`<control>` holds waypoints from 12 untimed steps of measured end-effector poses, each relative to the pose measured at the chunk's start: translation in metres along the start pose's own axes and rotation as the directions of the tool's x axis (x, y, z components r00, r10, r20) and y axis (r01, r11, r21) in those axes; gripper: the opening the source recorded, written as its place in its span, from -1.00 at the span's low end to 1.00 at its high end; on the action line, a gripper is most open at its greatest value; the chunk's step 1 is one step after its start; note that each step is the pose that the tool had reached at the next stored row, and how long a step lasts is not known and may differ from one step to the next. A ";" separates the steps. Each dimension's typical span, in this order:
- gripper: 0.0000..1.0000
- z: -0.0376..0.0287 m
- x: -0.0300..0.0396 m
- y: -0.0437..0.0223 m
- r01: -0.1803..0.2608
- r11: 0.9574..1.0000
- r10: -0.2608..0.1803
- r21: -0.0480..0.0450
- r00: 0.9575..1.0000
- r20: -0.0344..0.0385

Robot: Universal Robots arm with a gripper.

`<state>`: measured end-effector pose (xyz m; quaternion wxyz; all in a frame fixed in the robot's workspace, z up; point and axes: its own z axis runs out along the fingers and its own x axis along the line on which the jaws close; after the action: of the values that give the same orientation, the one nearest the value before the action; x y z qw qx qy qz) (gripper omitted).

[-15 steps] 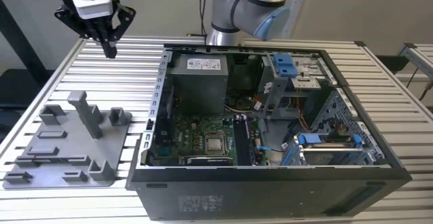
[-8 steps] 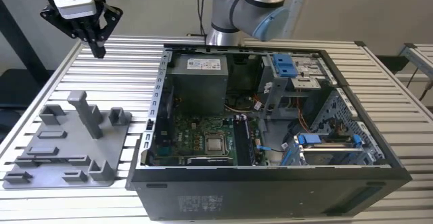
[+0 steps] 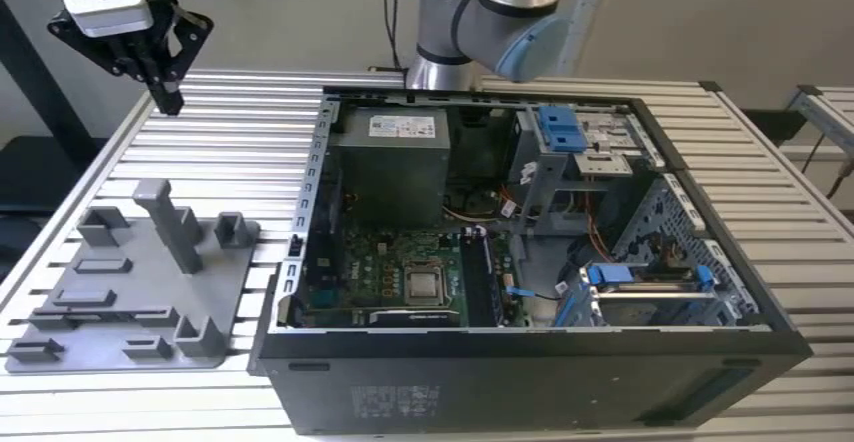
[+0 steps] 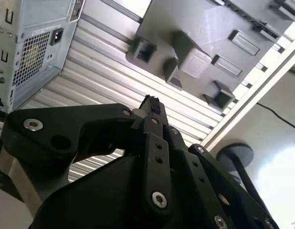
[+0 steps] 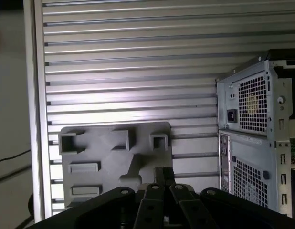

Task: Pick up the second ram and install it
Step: 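Reach for the second ram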

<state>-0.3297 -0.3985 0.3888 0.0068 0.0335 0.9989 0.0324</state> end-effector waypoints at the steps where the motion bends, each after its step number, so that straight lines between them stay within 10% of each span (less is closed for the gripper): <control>1: -0.79 0.0000 0.0028 -0.0002 0.000 1.000 0.000 0.000 1.000 0.000; 12: -0.79 0.0002 0.0340 -0.0023 0.000 1.000 0.000 -0.001 1.000 0.000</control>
<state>-0.3638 -0.3984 0.3881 0.0068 0.0336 0.9989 0.0328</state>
